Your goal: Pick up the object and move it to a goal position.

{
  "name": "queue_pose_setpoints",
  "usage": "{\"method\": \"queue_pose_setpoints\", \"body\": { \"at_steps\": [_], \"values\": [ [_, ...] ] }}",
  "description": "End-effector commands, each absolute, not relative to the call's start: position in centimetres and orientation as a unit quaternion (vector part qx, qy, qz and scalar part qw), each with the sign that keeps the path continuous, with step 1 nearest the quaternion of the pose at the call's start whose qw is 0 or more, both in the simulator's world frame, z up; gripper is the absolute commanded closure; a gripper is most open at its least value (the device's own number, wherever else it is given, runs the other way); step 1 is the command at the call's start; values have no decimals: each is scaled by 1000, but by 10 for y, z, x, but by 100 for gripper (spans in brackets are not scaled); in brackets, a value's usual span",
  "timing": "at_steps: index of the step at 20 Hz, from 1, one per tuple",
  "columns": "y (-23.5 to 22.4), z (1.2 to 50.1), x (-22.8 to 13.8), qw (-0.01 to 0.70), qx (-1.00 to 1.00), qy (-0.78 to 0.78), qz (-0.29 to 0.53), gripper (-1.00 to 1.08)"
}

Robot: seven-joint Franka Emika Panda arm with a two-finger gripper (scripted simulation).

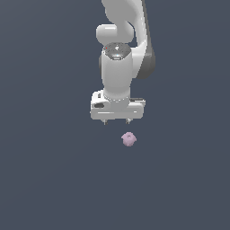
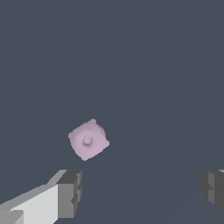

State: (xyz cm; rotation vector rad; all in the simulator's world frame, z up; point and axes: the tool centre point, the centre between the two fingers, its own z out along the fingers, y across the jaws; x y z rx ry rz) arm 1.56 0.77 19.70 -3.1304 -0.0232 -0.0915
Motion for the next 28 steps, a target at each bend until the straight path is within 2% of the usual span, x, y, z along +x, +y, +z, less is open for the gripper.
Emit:
{"method": "queue_pose_setpoints", "body": {
  "at_steps": [1,14,28],
  "values": [
    [8,197,16,5,-1000,-7,-29,-92],
    [-11,181,15,1,-1000,20,-20,-92],
    [16,151,18,-4,-996,-85,-12,-92]
  ]
}}
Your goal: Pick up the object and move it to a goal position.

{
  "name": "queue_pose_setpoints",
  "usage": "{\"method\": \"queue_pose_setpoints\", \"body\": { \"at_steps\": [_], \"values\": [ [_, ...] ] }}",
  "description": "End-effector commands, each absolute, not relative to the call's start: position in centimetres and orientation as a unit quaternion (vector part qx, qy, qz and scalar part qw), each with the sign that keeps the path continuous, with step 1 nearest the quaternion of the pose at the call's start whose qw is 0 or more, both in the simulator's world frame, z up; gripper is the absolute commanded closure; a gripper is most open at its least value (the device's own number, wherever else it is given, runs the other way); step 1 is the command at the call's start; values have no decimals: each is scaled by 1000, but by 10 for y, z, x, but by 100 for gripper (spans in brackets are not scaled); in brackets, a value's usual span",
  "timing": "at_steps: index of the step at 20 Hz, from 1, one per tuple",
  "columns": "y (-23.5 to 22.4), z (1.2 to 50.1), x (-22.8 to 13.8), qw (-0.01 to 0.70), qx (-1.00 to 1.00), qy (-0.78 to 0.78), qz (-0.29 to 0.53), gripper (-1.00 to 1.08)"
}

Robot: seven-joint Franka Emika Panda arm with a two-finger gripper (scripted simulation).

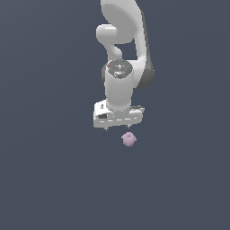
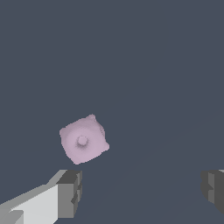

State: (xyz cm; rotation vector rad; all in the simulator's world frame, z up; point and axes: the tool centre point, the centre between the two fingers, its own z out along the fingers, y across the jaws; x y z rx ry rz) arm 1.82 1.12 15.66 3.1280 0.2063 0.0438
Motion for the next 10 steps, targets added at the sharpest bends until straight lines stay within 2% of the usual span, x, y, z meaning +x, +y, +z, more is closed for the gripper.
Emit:
{"method": "queue_pose_setpoints", "body": {
  "at_steps": [1,10],
  "values": [
    [20,146,19,4,995,100,11,-92],
    [57,107,18,3,973,230,3,-92]
  ]
}}
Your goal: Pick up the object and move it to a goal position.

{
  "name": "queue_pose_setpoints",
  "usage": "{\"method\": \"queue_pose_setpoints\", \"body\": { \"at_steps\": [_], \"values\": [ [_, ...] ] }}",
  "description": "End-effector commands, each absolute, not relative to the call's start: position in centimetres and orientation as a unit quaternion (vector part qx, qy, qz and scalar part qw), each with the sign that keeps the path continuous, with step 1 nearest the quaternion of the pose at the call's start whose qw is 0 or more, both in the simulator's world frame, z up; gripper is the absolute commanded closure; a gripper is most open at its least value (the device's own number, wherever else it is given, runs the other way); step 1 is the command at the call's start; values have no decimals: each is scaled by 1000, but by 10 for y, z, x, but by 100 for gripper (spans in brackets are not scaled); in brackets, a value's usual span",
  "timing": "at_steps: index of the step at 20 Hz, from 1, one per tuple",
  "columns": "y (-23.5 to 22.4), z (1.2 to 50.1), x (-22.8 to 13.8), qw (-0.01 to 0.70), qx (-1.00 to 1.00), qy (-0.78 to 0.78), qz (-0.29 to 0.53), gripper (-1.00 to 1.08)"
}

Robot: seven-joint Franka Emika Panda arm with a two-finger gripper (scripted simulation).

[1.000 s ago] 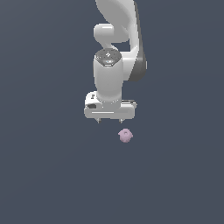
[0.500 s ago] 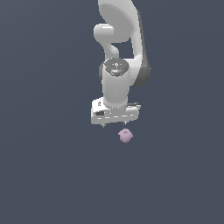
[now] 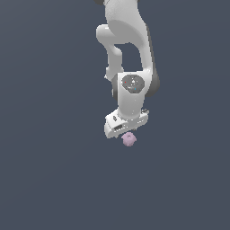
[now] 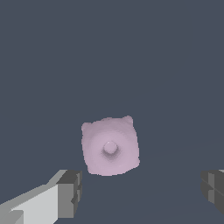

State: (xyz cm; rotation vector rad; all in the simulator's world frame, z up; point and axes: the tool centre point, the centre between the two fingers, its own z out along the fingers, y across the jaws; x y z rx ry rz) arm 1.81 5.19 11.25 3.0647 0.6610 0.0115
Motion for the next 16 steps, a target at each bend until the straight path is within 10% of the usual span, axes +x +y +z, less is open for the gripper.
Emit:
{"method": "queue_pose_setpoints", "body": {
  "at_steps": [1,16],
  "values": [
    [60,104,18,2,971,240,2,-92],
    [74,84,16,0,959,285,0,-92]
  ]
}}
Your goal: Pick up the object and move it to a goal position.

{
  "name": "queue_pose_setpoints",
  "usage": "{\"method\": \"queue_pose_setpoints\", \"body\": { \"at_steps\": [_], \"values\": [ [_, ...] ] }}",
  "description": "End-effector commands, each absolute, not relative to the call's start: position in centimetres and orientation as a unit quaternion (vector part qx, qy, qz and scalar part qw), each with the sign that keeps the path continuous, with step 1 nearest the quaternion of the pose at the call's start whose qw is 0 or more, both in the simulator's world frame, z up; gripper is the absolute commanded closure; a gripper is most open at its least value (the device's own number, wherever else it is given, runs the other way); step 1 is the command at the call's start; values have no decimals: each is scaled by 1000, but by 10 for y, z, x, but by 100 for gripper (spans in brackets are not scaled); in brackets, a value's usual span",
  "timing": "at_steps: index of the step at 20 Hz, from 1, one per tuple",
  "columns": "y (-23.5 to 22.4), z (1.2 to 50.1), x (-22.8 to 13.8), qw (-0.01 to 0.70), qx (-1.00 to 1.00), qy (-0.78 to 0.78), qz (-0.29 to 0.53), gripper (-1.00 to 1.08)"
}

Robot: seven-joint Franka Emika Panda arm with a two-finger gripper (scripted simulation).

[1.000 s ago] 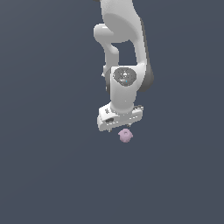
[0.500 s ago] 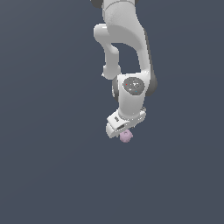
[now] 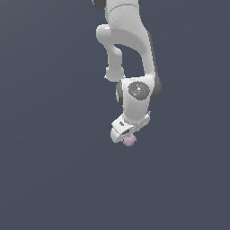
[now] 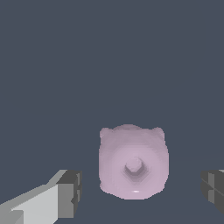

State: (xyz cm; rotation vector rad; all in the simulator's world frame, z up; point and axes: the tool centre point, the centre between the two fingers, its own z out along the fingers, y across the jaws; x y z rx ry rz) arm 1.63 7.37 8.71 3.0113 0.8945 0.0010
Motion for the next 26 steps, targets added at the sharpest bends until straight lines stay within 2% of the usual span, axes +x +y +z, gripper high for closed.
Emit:
{"method": "queue_pose_setpoints", "body": {
  "at_steps": [1,8,13,14,26],
  "values": [
    [74,80,16,0,958,285,0,-92],
    [74,46,15,0,958,287,0,-92],
    [74,39,16,0,958,287,0,-92],
    [74,39,16,0,958,287,0,108],
    [76,41,16,0,958,287,0,108]
  ]
}}
